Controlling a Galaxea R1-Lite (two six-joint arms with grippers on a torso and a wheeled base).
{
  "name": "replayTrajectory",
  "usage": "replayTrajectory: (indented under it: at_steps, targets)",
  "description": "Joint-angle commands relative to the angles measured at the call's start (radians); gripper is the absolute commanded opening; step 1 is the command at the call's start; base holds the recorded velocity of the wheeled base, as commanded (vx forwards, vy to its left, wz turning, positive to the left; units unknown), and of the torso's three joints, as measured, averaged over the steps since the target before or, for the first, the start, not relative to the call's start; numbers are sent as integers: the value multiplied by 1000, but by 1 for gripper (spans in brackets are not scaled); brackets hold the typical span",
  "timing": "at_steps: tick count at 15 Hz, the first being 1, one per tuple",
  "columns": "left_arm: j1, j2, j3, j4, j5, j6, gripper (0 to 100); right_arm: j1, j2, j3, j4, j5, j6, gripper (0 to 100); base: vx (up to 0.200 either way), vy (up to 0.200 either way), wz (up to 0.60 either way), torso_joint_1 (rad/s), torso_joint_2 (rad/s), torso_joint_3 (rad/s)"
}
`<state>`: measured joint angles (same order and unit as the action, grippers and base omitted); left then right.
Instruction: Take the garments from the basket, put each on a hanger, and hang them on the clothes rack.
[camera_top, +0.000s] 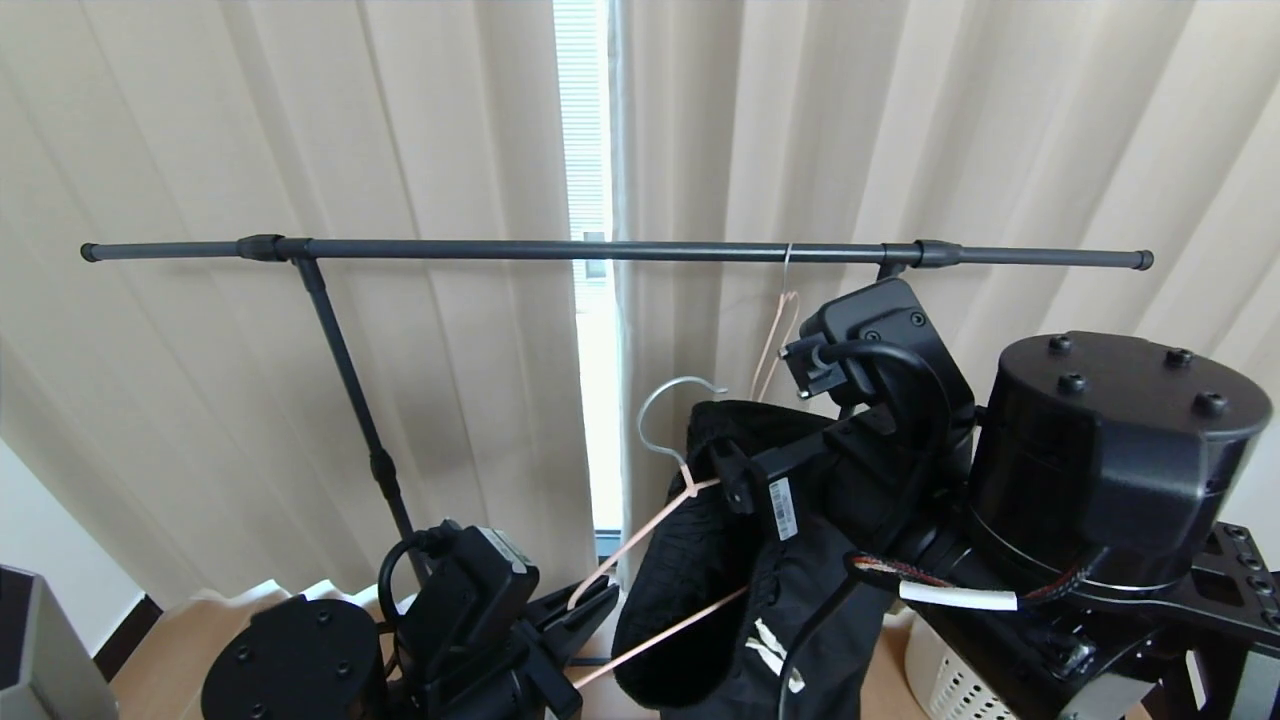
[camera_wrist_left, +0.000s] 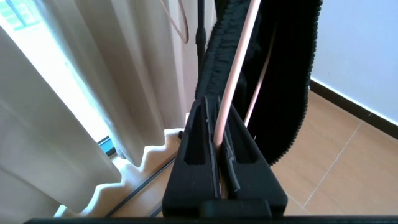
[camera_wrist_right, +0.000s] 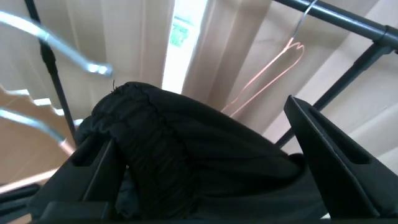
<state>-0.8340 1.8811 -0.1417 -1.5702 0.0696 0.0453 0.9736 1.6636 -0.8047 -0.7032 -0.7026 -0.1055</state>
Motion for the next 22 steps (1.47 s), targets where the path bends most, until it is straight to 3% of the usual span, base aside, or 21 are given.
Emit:
replayTrajectory:
  at_steps: [1,22]
  targets:
    - [-4,0,-1,-1,1,-1,0,-7,4,-4,-1,-2,0,100,0,0,0,0,0,0]
    - [73,0,-36,-1,3,-2,0,25,-10,27,1,-8,1,100,0,0,0,0,0,0]
